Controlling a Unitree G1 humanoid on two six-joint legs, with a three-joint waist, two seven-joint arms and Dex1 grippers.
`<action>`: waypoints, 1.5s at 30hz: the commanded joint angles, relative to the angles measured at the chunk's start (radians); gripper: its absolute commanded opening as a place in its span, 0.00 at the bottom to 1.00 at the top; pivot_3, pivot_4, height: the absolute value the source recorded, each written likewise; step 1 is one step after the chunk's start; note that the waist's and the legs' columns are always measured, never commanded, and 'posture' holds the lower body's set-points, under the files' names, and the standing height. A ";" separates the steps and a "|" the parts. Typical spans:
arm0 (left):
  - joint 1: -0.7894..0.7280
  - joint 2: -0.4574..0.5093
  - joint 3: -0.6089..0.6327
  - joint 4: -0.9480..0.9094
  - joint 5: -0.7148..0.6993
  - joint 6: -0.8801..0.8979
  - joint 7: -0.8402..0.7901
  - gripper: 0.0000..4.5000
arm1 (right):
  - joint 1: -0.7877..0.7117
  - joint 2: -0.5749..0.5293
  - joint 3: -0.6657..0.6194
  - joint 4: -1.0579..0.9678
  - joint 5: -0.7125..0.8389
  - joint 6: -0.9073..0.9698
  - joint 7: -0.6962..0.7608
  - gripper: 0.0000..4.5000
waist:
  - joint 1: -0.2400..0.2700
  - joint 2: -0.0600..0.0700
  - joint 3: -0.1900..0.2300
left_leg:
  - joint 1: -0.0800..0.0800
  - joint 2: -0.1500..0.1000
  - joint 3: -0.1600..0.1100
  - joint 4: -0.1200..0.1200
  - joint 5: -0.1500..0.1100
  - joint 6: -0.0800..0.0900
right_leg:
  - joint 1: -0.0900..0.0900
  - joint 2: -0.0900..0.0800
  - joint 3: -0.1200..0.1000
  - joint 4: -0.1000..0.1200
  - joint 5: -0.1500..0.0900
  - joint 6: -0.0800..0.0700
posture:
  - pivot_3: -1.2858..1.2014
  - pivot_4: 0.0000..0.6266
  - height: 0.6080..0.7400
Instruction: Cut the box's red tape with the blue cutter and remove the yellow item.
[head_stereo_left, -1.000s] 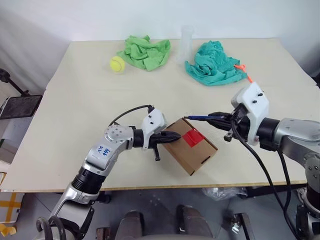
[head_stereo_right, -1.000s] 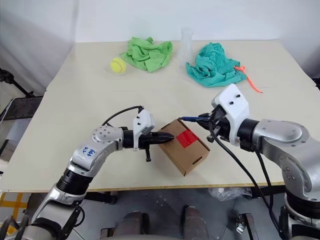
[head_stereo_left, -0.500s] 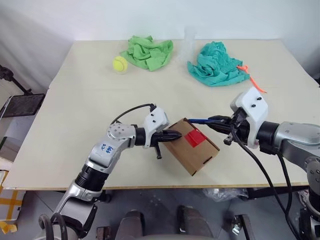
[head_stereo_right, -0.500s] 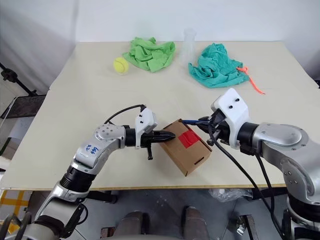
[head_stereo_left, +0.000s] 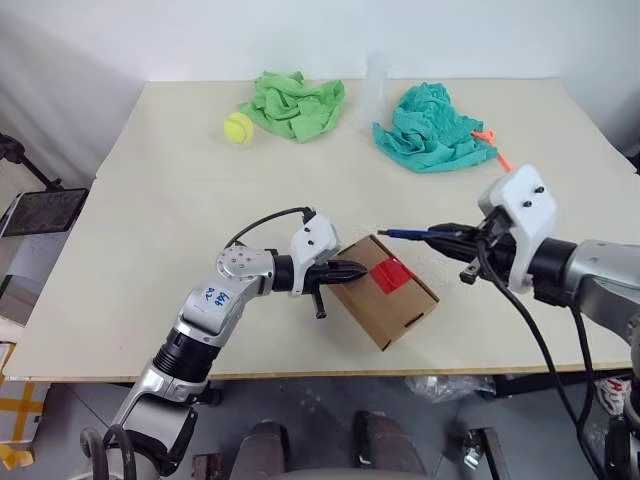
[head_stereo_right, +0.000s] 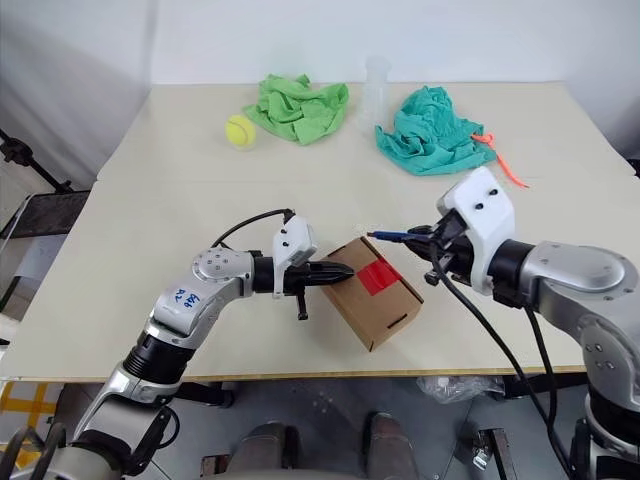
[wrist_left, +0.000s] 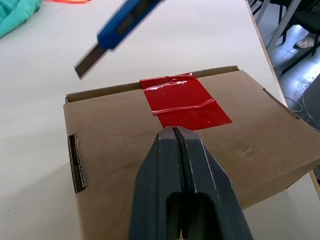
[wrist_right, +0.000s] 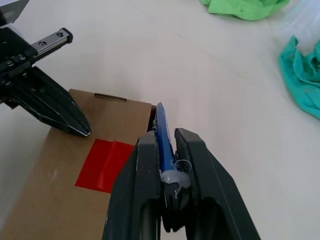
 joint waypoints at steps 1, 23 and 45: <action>-0.017 -0.009 -0.001 -0.005 0.005 -0.018 -0.006 0.00 | 0.014 -0.015 -0.023 -0.024 0.016 -0.006 -0.010 0.04 | 0.000 0.000 0.000 | 0.000 0.000 0.000 0.000 0.000 0.000 | 0.000 0.000 0.000 0.000 0.000 0.000 | 0.52 0.24 1.00; -0.029 -0.011 -0.011 -0.010 0.024 0.008 0.006 0.00 | 0.074 -0.082 -0.023 -0.027 0.108 0.082 -0.025 0.04 | 0.000 0.000 0.000 | 0.001 0.000 -0.001 0.001 0.000 0.001 | 0.003 0.000 -0.001 -0.001 0.000 0.000 | 0.52 0.24 1.00; -0.111 0.034 -0.237 -0.164 0.110 0.450 0.095 0.00 | -0.168 -0.141 0.095 0.051 0.196 0.322 -0.008 0.04 | 0.000 0.000 0.000 | 0.005 0.000 -0.007 0.001 -0.002 0.003 | 0.012 0.000 -0.005 -0.005 0.000 0.000 | 0.52 0.24 1.00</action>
